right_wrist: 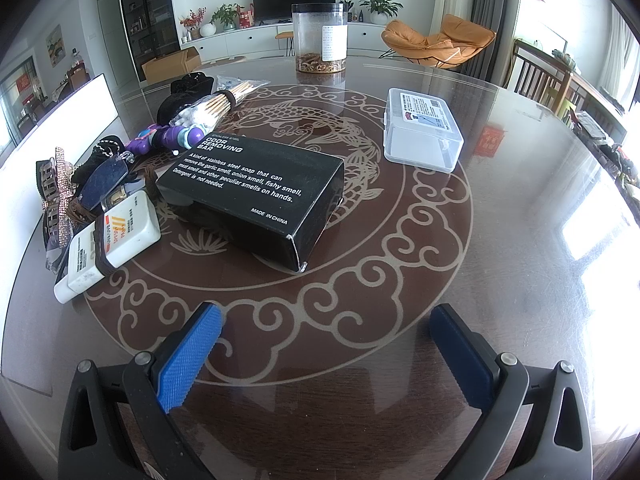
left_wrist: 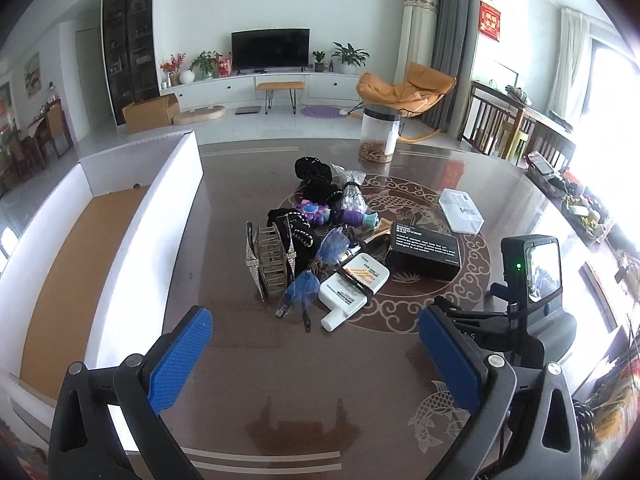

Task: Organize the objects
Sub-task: 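Move the left tool toward the pile of items on the table, then grasp the rhinestone hair claw with the left tool while the right tool grasps the black box, then carry both items into the cardboard-lined white box and open both tools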

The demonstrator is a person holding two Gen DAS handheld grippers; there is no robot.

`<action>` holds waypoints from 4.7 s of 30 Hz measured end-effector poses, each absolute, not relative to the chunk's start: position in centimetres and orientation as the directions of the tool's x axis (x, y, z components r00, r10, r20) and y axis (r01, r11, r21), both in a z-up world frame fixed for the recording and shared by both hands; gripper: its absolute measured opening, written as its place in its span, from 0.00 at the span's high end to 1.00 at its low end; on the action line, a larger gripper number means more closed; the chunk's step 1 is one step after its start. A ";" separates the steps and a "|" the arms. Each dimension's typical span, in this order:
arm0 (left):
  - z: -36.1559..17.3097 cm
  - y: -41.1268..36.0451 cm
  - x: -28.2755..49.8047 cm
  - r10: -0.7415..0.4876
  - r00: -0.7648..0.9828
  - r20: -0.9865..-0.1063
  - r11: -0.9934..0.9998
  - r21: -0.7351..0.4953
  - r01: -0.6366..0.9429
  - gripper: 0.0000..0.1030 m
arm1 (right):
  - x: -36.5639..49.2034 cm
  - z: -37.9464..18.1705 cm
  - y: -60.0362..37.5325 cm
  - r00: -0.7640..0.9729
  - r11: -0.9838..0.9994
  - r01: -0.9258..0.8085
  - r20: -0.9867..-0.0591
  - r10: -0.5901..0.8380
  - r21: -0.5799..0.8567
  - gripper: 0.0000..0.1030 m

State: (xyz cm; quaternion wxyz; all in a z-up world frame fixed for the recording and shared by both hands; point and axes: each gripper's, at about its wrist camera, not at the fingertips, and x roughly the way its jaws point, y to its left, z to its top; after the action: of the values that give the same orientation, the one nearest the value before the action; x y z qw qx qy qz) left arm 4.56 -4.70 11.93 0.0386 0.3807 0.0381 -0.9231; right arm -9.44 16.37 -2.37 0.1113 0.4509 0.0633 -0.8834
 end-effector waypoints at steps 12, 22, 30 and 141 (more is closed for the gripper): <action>11.4 -4.5 4.5 -0.050 -0.688 -0.724 -0.994 -0.033 0.106 0.00 | -9.4 -2.4 16.4 -0.569 -0.967 0.254 -0.811 -0.140 -0.011 0.00; 7.9 -6.4 5.4 -0.091 -0.579 -0.810 -0.991 0.014 0.136 0.00 | -9.4 -2.3 16.4 -0.568 -0.967 0.254 -0.811 -0.140 -0.011 0.00; 4.1 -7.0 4.6 -0.077 -0.474 -0.877 -0.991 0.016 0.131 0.00 | -9.4 -2.3 16.4 -0.568 -0.967 0.254 -0.811 -0.140 -0.011 0.00; 8.9 -34.4 10.8 -0.244 -0.575 -0.781 -0.874 -0.080 0.480 0.27 | 1.5 12.2 -15.9 -0.200 -0.529 0.748 -0.624 -0.755 0.401 0.18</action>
State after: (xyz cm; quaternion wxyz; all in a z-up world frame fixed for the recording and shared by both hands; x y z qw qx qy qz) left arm 10.77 -34.39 8.93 0.2067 0.4122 0.1427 -0.8758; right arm 1.52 -15.93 12.16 0.4850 0.4059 -0.0047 -0.7746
